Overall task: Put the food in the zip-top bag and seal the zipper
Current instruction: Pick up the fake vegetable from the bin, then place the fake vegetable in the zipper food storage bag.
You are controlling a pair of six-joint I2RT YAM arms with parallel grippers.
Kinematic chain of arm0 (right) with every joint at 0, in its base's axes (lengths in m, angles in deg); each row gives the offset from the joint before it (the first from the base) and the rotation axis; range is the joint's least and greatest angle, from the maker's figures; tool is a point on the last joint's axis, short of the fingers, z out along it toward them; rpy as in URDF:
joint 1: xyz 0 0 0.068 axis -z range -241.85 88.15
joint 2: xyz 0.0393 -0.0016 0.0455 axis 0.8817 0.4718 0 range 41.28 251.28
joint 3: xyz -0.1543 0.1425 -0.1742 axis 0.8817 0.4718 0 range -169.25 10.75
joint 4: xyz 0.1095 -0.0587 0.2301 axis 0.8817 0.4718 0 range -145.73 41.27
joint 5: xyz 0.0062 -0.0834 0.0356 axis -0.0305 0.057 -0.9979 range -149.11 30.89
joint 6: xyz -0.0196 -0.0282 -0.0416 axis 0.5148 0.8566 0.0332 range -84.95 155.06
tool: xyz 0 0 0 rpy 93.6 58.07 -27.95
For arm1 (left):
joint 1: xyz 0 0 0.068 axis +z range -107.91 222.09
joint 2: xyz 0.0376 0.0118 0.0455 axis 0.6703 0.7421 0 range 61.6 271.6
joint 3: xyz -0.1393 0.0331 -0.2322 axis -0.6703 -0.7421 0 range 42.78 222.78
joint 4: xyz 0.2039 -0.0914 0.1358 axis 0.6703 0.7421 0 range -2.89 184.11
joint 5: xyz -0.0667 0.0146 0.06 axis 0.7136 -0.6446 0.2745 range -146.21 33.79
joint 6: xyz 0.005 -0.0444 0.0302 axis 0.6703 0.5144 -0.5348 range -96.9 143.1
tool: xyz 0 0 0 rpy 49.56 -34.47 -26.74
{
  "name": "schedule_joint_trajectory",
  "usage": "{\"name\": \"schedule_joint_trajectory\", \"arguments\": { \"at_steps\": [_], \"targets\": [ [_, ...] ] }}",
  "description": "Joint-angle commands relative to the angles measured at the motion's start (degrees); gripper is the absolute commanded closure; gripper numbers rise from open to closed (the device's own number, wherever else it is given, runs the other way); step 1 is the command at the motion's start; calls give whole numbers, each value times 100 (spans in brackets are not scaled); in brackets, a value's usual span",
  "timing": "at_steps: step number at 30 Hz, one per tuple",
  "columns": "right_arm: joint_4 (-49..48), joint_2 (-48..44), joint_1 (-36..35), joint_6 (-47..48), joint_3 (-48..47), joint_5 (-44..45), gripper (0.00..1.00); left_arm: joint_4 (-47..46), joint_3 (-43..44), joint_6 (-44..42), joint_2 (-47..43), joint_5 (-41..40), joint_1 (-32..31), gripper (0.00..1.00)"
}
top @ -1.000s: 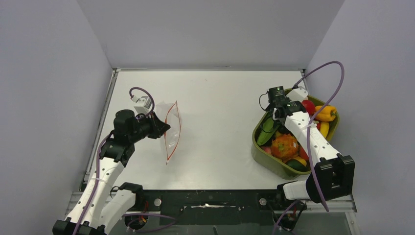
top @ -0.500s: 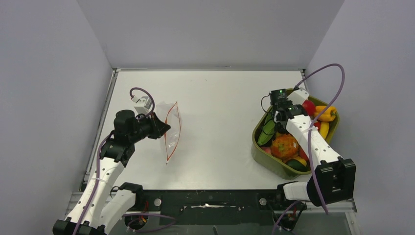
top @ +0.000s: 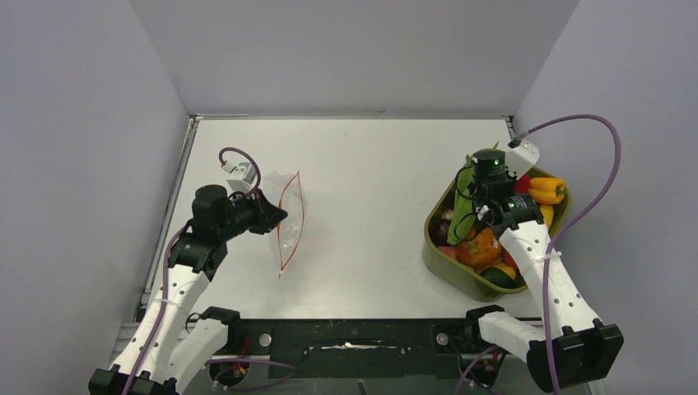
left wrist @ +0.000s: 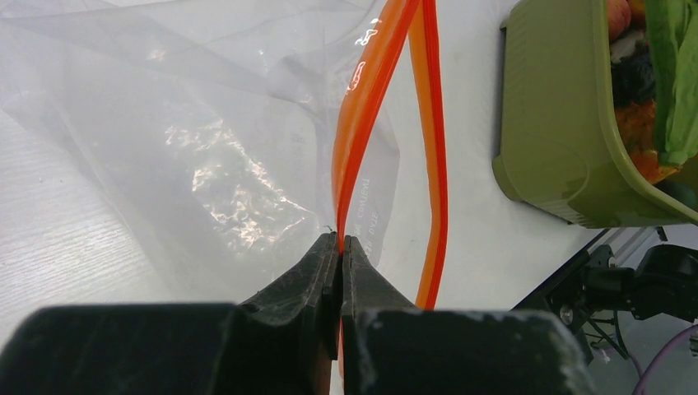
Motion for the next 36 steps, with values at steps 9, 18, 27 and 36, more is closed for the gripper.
{"name": "schedule_joint_trajectory", "arguments": {
  "at_steps": [9,18,27,36],
  "targets": [
    [-1500,-930,-364,1312,-308,-880,100,-353,208,556,-172,372,-36,100],
    [-3815,-1516,-1500,2111,298,-2729,100,-214,547,1058,-43,717,-35,100],
    [-5386,-1219,-2226,2296,601,-4063,100,-457,538,1584,60,1308,-40,100],
    [-7876,-712,-3404,3365,863,-5817,100,-573,591,1866,116,1660,-51,100]
  ]
}}
